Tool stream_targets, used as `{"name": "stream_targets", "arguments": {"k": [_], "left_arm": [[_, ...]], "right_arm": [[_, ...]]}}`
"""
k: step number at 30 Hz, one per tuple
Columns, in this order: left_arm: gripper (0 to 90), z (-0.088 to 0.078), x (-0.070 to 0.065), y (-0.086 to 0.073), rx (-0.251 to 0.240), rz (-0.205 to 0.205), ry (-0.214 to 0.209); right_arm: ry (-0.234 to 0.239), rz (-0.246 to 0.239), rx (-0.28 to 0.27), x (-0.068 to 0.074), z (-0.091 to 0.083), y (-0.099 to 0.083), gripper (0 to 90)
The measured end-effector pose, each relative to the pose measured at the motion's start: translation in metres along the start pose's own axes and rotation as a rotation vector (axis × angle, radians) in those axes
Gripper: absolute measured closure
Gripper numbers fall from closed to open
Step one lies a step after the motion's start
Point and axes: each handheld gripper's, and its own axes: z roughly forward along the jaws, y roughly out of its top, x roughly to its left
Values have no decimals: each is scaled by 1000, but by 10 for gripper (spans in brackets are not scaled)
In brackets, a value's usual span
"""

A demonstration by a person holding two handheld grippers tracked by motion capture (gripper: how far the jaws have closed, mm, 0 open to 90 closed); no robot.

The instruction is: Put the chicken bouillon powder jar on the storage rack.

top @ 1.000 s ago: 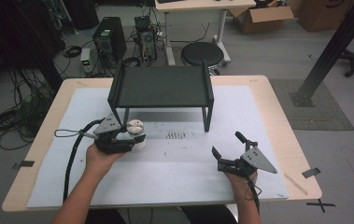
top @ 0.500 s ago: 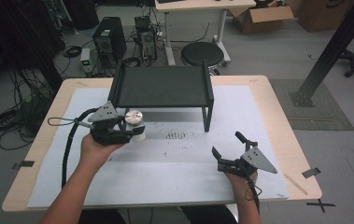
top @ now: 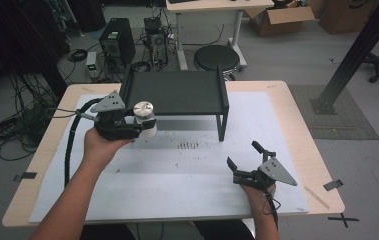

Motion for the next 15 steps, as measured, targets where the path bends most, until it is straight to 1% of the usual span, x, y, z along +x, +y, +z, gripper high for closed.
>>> {"name": "stream_targets", "arguments": {"k": [4, 9, 15], "left_arm": [[432, 2, 2, 8, 4, -5, 3], [433, 4, 5, 13, 3, -10, 8], [432, 8, 11, 20, 3, -27, 18]], "right_arm": [[1, -1, 1, 0, 0, 0, 0], [2, -1, 1, 0, 0, 0, 0], [1, 1, -1, 0, 0, 0, 0]]}}
